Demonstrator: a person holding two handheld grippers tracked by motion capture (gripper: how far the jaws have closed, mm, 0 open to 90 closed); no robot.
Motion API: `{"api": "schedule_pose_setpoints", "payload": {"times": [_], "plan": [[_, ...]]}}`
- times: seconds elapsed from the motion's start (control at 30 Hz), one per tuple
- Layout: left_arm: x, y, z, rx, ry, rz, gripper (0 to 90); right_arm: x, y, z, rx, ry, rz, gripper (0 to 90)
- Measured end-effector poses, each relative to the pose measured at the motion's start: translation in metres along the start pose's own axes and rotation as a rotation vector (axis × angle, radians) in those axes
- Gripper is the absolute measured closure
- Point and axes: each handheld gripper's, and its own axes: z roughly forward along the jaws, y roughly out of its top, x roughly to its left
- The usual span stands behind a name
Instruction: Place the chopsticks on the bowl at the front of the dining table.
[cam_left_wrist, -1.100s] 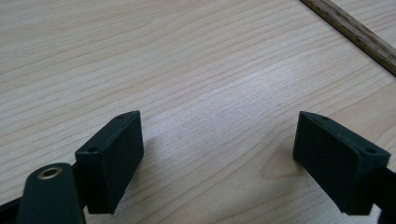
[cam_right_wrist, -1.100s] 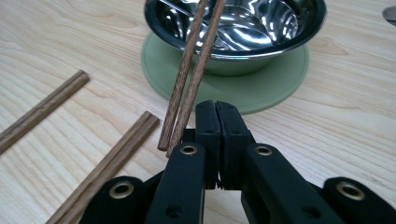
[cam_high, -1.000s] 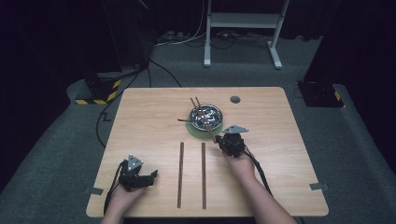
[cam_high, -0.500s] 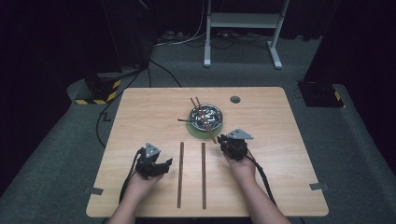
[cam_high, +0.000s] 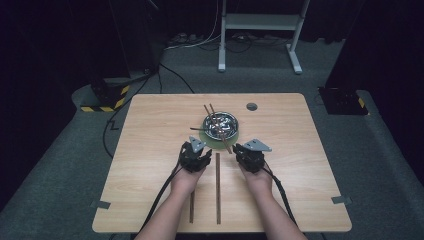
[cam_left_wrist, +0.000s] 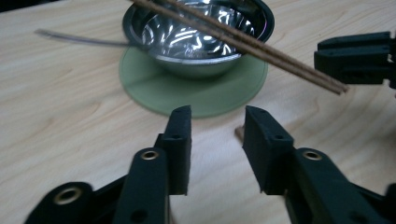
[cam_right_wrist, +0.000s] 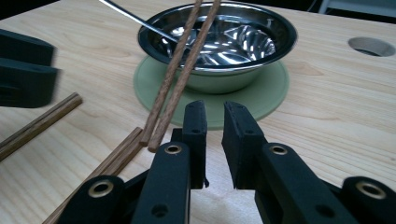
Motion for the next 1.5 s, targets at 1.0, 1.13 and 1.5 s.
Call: {"api": "schedule_pose_setpoints", "payload": {"times": [1.0, 1.13, 1.5], "plan": [[-0.017, 0.018, 0.04, -0.007, 0.005, -0.049, 72.9, 0.005, 0.001, 0.004, -0.031, 0.035, -0.034, 85.8], [-0.017, 0.018, 0.04, -0.01, 0.003, -0.036, 73.0, 0.009, 0.001, 0.002, -0.031, 0.042, -0.048, 85.5], [-0.015, 0.018, 0.039, -0.006, 0.003, -0.025, 72.9, 0.013, 0.0, 0.003, -0.035, 0.059, -0.059, 85.3]]}}
